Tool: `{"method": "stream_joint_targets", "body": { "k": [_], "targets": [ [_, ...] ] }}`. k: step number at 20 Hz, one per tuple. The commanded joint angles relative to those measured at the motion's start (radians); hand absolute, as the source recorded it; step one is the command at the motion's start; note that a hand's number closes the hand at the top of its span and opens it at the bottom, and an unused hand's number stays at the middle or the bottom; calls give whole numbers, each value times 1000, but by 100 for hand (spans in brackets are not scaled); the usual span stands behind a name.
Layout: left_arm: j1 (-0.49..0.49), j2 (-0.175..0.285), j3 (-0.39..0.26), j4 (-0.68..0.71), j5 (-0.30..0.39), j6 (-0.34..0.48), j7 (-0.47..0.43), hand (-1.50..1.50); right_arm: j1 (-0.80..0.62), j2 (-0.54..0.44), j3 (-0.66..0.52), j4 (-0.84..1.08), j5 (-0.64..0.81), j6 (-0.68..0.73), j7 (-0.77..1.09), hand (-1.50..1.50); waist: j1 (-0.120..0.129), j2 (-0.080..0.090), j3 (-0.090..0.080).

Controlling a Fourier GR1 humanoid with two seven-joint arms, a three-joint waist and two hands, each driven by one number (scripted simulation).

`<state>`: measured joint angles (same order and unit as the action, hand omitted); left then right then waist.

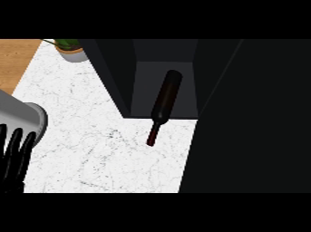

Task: Pick up the wine, place it into the cabinet and close the cabinet

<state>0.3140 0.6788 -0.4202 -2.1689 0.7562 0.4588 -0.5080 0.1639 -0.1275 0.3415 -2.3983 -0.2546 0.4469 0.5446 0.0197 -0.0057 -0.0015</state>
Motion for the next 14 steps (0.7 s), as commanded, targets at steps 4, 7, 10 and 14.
{"method": "stream_joint_targets", "body": {
  "k": [4, 7, 10, 14],
  "targets": [
    [200, 55, 179, 43, 99, -224, -84, -150, -89, 122, 273, -100, 175, -150, 180, 150, -1, -2, -2],
    [276, 64, 235, 15, 102, -280, -105, -150, -150, 126, 354, -58, 276, -201, 148, 150, -3, -1, 0],
    [339, 85, 359, 41, 171, -390, -130, -150, -292, 126, 365, 9, 312, -302, 170, 150, 11, -1, -1],
    [384, 132, 465, -11, 229, -439, -74, -150, -459, 127, 476, 129, 437, -453, 156, 150, 14, -2, -1]
  ]
}}
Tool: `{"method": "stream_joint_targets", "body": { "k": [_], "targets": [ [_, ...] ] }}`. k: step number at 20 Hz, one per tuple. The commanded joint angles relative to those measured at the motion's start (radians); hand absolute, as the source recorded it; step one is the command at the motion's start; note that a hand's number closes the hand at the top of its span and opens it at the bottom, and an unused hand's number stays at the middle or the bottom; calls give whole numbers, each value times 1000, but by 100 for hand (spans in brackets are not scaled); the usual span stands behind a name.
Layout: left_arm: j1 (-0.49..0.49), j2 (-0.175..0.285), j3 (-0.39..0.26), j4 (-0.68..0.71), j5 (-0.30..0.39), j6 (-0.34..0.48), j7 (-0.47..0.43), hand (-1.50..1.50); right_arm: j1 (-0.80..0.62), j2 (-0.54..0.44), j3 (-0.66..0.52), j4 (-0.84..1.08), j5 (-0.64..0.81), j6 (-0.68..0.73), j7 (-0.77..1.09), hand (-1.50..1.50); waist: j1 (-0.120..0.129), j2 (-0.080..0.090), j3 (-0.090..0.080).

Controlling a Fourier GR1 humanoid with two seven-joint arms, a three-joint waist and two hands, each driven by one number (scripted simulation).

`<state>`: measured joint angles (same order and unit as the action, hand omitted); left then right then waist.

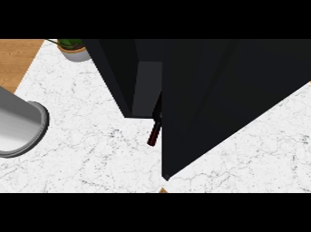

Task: Pick up the wine, place it into the cabinet and close the cabinet

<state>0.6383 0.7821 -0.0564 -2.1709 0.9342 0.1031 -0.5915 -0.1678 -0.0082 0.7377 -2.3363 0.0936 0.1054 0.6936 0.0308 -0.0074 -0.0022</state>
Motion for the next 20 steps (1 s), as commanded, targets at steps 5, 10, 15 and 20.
{"method": "stream_joint_targets", "body": {
  "k": [5, 10, 15, 20],
  "targets": [
    [99, 13, 146, -7, 63, -162, 37, -150, -364, 8, 12, 298, -5, -270, -6, 150, 13, 5, 1],
    [44, -5, 194, 79, 84, -226, 75, -150, -527, 8, -90, 470, -50, -313, -64, 150, -3, 8, 1],
    [68, -6, 264, 24, 132, -231, 135, -150, -740, 8, -220, 648, -127, -336, -73, 150, 4, 9, 2],
    [70, -33, 283, -2, 110, -240, 199, -150, -752, 8, -295, 793, -89, -259, -166, 150, -9, 8, 2]
  ]
}}
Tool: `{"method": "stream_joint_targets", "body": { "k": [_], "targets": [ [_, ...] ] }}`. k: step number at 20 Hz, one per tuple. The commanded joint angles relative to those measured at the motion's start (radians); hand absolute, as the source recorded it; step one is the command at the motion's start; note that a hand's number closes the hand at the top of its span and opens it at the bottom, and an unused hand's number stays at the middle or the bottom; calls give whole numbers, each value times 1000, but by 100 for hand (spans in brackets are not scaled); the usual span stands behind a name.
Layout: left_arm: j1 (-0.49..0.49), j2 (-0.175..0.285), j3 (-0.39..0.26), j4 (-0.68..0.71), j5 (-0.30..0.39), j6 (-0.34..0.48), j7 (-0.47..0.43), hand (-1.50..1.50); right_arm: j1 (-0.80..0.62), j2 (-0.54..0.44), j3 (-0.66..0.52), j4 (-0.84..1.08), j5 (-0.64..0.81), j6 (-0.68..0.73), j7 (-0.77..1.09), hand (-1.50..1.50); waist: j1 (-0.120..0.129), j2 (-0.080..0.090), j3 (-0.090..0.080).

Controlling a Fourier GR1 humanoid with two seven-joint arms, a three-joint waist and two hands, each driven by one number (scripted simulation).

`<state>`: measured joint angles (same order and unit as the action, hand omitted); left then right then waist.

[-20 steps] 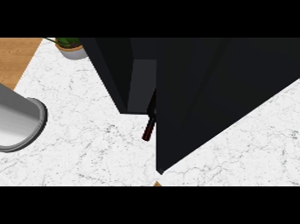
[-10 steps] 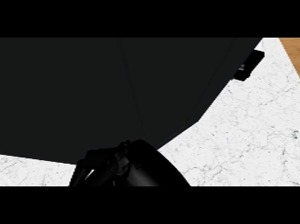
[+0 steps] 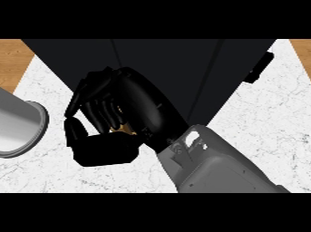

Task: Pick up the wine, place it into the cabinet and close the cabinet

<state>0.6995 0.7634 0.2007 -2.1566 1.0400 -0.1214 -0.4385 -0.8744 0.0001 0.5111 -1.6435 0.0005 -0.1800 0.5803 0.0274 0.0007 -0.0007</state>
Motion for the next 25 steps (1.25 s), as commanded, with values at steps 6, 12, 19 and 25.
{"method": "stream_joint_targets", "body": {
  "k": [6, 12, 19, 25],
  "targets": [
    [-121, -76, -123, 14, -96, 51, 85, -150, -71, -21, -159, 278, 10, 90, -187, 150, -21, 3, 0],
    [-170, -93, -162, 21, -132, 68, 121, -150, -99, -59, -239, 418, -1, 142, -315, 150, -16, 8, 0],
    [-272, -134, -231, 9, -170, 187, 160, -150, -130, -100, -268, 466, 16, 149, -343, 150, -30, 12, 1],
    [-305, -161, -278, 60, -209, 190, 153, -150, -130, -148, -301, 496, -12, 196, -406, 150, -28, 16, 0]
  ]
}}
